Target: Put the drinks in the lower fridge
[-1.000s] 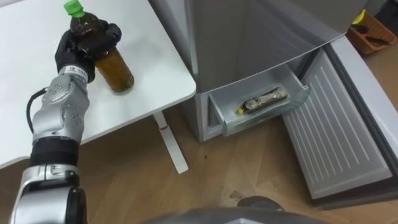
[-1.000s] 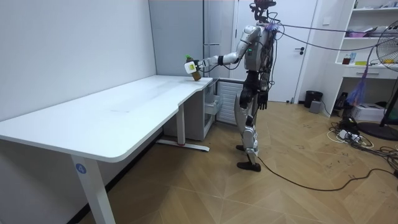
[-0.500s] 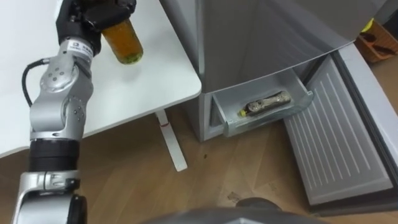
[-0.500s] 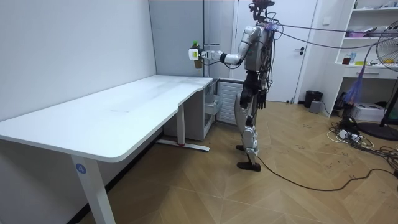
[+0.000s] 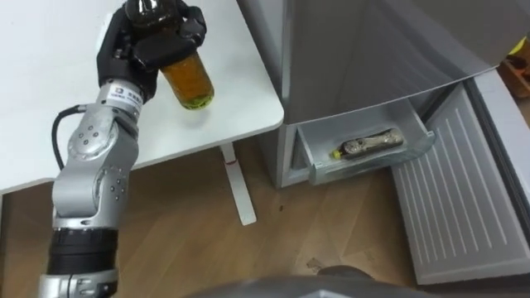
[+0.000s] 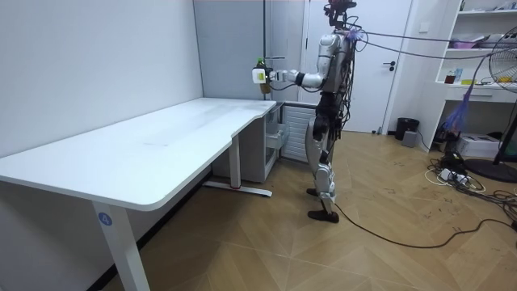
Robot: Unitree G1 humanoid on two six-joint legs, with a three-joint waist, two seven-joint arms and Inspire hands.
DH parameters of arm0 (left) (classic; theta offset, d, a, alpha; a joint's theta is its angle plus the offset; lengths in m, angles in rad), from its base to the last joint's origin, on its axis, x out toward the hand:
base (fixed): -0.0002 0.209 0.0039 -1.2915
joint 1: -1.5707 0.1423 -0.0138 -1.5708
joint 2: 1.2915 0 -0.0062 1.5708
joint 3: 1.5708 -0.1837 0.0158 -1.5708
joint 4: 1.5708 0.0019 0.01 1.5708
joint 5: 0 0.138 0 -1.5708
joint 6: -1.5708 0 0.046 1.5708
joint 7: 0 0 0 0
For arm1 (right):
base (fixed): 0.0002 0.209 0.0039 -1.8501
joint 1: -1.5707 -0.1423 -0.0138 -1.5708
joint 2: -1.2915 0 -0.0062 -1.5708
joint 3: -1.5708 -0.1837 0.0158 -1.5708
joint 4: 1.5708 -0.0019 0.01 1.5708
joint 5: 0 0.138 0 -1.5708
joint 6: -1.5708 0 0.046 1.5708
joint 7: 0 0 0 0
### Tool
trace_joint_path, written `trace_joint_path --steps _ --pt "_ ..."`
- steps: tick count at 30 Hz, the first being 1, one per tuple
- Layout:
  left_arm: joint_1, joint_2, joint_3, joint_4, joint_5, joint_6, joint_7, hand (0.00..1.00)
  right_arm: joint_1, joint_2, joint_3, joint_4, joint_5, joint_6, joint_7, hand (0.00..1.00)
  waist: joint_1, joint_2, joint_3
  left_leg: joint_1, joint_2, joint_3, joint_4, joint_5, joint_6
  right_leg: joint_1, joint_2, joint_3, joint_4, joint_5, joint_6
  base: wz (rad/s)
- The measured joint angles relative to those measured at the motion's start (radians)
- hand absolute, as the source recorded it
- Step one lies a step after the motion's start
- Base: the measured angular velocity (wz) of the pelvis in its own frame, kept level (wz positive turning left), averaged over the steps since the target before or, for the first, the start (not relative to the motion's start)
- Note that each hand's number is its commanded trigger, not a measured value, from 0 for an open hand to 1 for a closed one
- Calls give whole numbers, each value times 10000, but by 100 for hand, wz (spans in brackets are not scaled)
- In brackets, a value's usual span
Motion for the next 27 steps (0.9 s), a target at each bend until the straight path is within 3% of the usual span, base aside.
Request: trace_joint_path --steps 4,13,17,27 --pt "562 -43 -7 -296 -256 2 13 100 -24 0 10 24 7 -3 -49 0 220 -84 -49 -36 2 -116 58 1 -2 34 -24 -140 -13 -15 -9 10" --pt "604 -44 2 -300 -327 3 6 100 -477 -23 676 -9 146 -6 -239 0 789 -162 -40 -227 -4 -312 193 2 -4 129 -95 -452 -28 -52 -21 11" --pt "749 -42 -80 -300 -477 -5 -210 100 -540 -56 795 -8 159 -14 -332 0 828 -130 -43 -345 -11 -421 264 1 -6 183 -123 -585 -163 -49 -16 12" --pt "1492 -541 -1392 -233 -827 -12 -504 100 -841 -272 1494 -504 119 -37 -806 0 1076 -56 6 -473 -31 -559 283 2 -6 154 -176 -820 -180 -74 -14 5"
